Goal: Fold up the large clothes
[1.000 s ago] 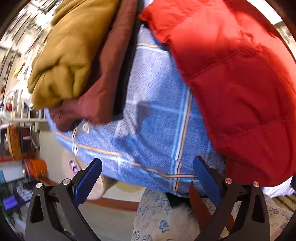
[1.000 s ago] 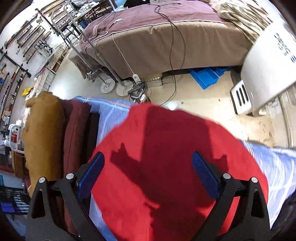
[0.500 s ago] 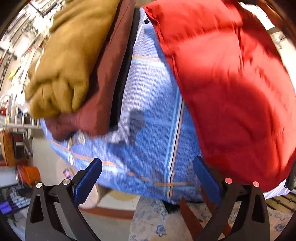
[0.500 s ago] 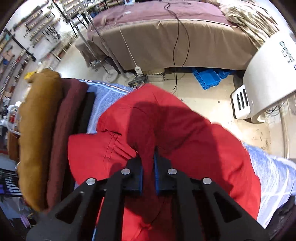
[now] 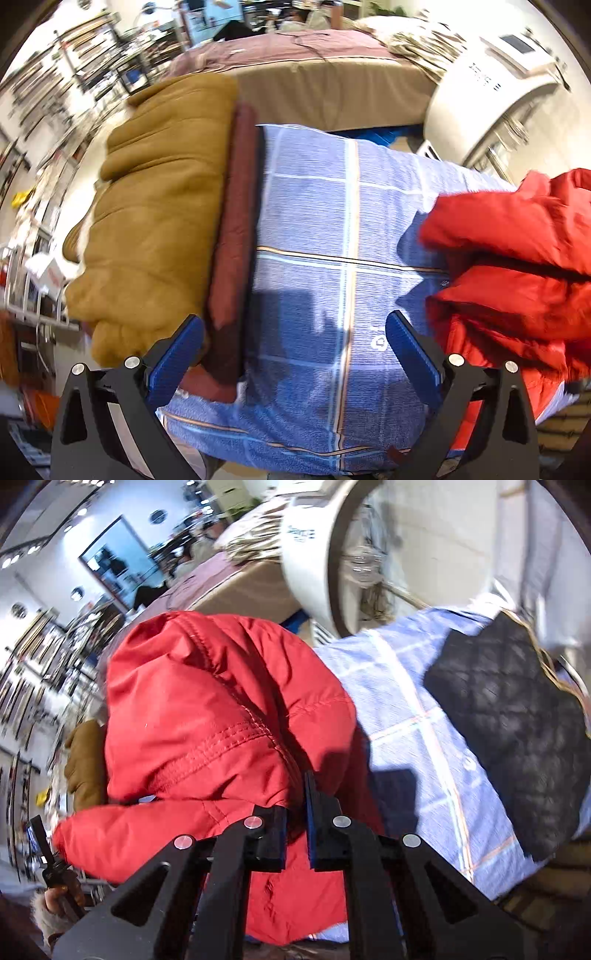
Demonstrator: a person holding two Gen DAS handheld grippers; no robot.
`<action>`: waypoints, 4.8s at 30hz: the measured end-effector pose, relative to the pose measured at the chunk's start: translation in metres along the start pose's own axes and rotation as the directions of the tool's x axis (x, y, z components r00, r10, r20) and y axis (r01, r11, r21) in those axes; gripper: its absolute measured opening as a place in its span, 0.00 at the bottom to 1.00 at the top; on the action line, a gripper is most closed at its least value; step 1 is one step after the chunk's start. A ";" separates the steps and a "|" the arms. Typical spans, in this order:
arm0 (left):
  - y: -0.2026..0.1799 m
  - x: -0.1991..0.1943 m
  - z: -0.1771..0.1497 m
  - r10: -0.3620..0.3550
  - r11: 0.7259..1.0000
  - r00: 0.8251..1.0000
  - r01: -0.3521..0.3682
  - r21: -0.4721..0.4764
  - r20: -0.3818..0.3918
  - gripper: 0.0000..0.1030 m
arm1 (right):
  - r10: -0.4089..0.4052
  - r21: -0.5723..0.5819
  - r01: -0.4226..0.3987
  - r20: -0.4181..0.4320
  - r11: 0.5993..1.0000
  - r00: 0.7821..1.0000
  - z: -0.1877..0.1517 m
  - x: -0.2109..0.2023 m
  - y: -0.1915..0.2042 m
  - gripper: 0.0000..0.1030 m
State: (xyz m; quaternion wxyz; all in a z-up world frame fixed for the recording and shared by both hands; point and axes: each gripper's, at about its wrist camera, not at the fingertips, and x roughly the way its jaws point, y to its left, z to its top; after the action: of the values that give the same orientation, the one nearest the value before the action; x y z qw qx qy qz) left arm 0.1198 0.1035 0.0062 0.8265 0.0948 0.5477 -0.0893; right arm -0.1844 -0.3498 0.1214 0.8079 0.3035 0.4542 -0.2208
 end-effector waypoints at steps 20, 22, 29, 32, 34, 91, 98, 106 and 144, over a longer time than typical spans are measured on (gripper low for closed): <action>-0.212 0.126 -0.016 -0.260 0.910 0.930 0.326 0.256 -0.259 0.94 | -0.324 0.306 0.305 0.012 0.902 0.946 -0.061 -0.013 -0.166 0.62; -0.224 0.145 -0.013 -0.266 0.922 0.920 0.330 0.204 -0.288 0.94 | -0.310 0.336 0.293 -0.001 0.895 0.951 -0.058 -0.007 -0.171 0.70; -0.249 0.190 -0.009 -0.359 0.910 0.844 0.412 0.052 -0.399 0.92 | -0.259 0.412 0.264 -0.068 0.872 0.963 -0.058 0.020 -0.181 0.70; -0.260 0.202 -0.010 -0.443 0.878 0.792 0.478 -0.026 -0.421 0.78 | -0.245 0.413 0.258 -0.085 0.873 0.966 -0.057 0.034 -0.182 0.70; -0.270 0.206 -0.011 -0.476 0.859 0.762 0.511 -0.043 -0.439 0.63 | -0.254 0.403 0.273 -0.100 0.874 0.962 -0.056 0.042 -0.180 0.70; 0.084 -0.074 0.005 -0.142 0.927 0.956 0.220 -0.303 0.257 0.92 | -0.079 0.103 0.094 -0.138 0.990 0.987 -0.028 0.151 -0.100 0.63; -0.003 -0.019 -0.002 -0.158 0.986 0.984 0.163 -0.046 0.087 0.92 | -0.028 -0.254 0.015 -0.047 0.967 0.999 0.012 0.147 0.034 0.68; -0.009 0.037 -0.025 -0.190 0.979 0.981 0.187 -0.086 -0.028 0.75 | -0.049 -0.332 0.007 -0.120 0.943 0.992 0.046 0.208 0.085 0.73; -0.024 0.030 -0.011 -0.215 0.975 0.975 0.211 0.072 0.055 0.81 | 0.055 -0.229 -0.089 -0.151 0.969 0.987 0.059 0.212 0.079 0.79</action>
State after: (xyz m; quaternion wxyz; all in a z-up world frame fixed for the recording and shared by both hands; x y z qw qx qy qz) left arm 0.1152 0.0823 -0.0274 0.8252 0.0599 0.5256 -0.1982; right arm 0.0044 -0.3511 -0.0167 0.8110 0.2370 0.5227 -0.1136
